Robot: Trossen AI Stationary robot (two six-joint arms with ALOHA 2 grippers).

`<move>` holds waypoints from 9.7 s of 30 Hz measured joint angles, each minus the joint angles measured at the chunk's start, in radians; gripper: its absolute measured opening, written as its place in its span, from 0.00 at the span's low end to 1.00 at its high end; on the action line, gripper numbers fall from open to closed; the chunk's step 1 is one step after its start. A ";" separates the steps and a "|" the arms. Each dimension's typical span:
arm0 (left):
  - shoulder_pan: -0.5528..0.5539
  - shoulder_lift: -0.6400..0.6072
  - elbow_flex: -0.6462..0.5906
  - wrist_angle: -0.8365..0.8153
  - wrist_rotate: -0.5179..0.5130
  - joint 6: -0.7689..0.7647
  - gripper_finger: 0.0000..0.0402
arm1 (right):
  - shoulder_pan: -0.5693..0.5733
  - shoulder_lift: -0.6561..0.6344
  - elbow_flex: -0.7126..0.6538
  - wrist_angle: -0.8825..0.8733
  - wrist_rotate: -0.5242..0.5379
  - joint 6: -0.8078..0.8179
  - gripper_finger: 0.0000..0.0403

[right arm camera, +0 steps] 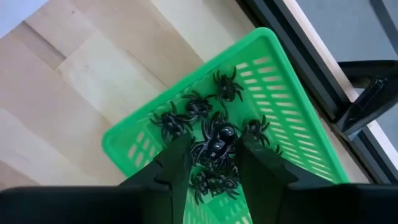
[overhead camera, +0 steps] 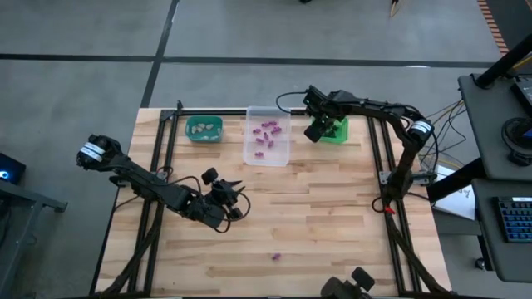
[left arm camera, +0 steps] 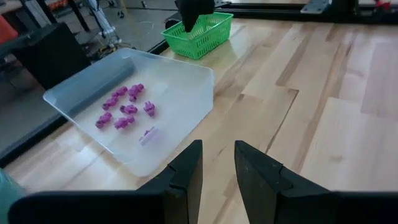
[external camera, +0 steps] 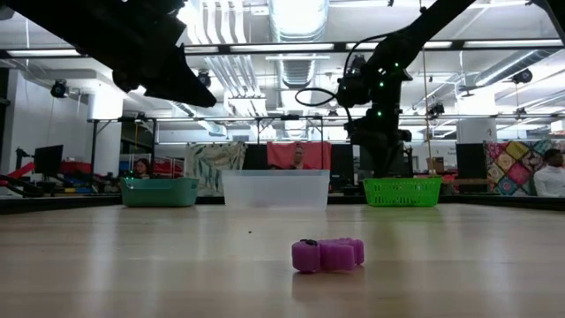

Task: Sort Halloween decoration
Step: Put the black spider toy into the green bin, then put the violet skeleton toy into the transparent bin, then return to Home Position

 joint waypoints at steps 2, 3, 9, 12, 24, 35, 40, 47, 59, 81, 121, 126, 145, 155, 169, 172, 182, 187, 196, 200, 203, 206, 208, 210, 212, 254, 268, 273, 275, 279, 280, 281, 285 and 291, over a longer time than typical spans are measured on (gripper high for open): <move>0.000 0.000 0.000 0.000 0.011 -0.038 0.19 | 0.000 0.000 0.000 0.000 -0.002 0.000 0.29; 0.000 0.000 0.000 0.000 0.024 -0.057 0.19 | 0.000 0.000 0.000 0.000 -0.002 0.000 0.29; 0.000 0.000 0.000 0.000 0.111 -0.176 0.19 | -0.001 -0.001 0.000 -0.001 -0.006 -0.025 0.29; 0.000 0.000 0.000 0.000 0.121 -0.221 0.19 | -0.003 -0.001 0.000 -0.001 -0.008 0.008 0.29; 0.000 0.000 0.000 0.055 0.121 -0.258 0.19 | -0.006 -0.001 0.000 -0.033 0.000 0.013 0.22; 0.000 0.000 0.000 0.060 0.120 -0.234 0.19 | -0.007 -0.002 0.000 -0.046 0.000 -0.004 0.07; 0.000 0.000 0.000 0.060 0.108 -0.231 0.19 | -0.007 -0.013 0.016 -0.072 0.001 0.024 0.12; 0.000 0.000 0.000 0.060 0.107 -0.231 0.19 | 0.077 -0.146 0.025 -0.121 -0.057 0.136 0.12; -0.003 0.100 -0.001 0.222 0.156 -0.214 0.19 | 0.551 -0.402 -0.087 -0.009 -0.051 0.238 0.12; -0.146 0.235 0.037 0.527 0.242 -0.174 0.19 | 1.168 -0.255 -0.460 0.884 -0.053 0.233 0.12; -0.180 0.235 0.101 0.524 0.243 -0.123 0.19 | 1.197 0.259 0.072 0.431 -0.024 0.239 0.18; -0.180 0.235 0.101 0.524 0.243 -0.123 0.19 | 1.216 0.300 0.110 0.449 -0.061 0.159 0.30; -0.182 0.236 0.101 0.524 0.244 -0.123 0.19 | 1.218 0.259 0.116 0.495 -0.001 0.295 0.38; -0.182 0.236 0.100 0.524 0.244 -0.122 0.19 | 1.226 0.351 0.116 0.566 0.000 0.339 0.37; -0.206 0.226 0.113 0.523 0.234 -0.024 0.19 | 1.207 0.321 0.114 0.545 0.017 0.239 0.04; -0.233 0.185 0.117 0.523 0.231 0.082 0.19 | 1.176 0.260 0.113 0.469 0.014 0.192 0.04; -0.336 -0.058 0.053 0.391 -0.109 0.421 0.19 | 0.875 0.039 0.112 0.359 -0.008 -0.103 0.03; -0.341 -0.197 -0.030 0.314 -0.116 0.427 0.19 | 0.617 -0.003 0.110 0.414 -0.008 -0.197 0.03; -0.340 -0.351 -0.195 0.314 -0.144 0.360 0.19 | 0.196 0.094 0.109 0.543 -0.087 -0.103 0.03; -0.340 -0.359 -0.224 0.330 -0.170 0.328 0.19 | 0.107 0.146 0.110 0.589 -0.278 -0.056 0.09; -0.338 -0.351 -0.228 0.351 -0.184 0.312 0.19 | 0.083 0.159 0.111 0.593 -0.287 -0.038 0.20; -0.338 -0.343 -0.228 0.352 -0.184 0.288 0.19 | 0.073 0.157 0.113 0.606 -0.283 -0.025 0.31; -0.338 -0.338 -0.228 0.351 -0.184 0.269 0.19 | 0.073 0.149 0.113 0.604 -0.283 -0.021 0.37; -0.338 -0.333 -0.228 0.351 -0.185 0.247 0.19 | 0.074 0.133 0.113 0.603 -0.308 -0.020 0.42; -0.338 -0.333 -0.228 0.351 -0.184 0.248 0.19 | 0.080 0.112 0.110 0.607 -0.382 -0.020 0.45; 0.351 -1.300 -0.693 0.214 0.691 0.483 0.00 | 0.310 -0.813 -0.888 1.115 -0.509 -0.195 0.29; 0.351 -1.322 -0.693 0.191 0.649 0.472 0.00 | 0.310 -1.266 -1.212 1.233 -0.499 -0.128 0.27; 0.351 -1.297 -0.693 0.190 0.593 0.469 0.00 | 0.310 -1.428 -1.290 1.188 -0.462 -0.146 0.25; 0.351 -1.287 -0.693 0.190 0.593 0.471 0.00 | 0.310 -1.465 -1.289 1.106 -0.433 -0.133 0.25; 0.351 -1.264 -0.688 0.186 0.592 0.471 0.00 | 0.310 -1.505 -1.289 1.051 -0.420 0.009 0.24; 0.351 -1.259 -0.686 0.186 0.592 0.471 0.00 | 0.310 -1.505 -1.289 1.046 -0.420 0.056 0.24; 0.351 -1.255 -0.685 0.188 0.592 0.472 0.00 | 0.310 -1.502 -1.289 1.039 -0.419 0.097 0.24; 0.351 -1.236 -0.685 0.189 0.592 0.472 0.00 | 0.310 -1.495 -1.289 1.048 -0.419 0.211 0.25; 0.351 -1.215 -0.684 0.190 0.592 0.472 0.00 | 0.310 -1.494 -1.289 1.044 -0.419 0.217 0.25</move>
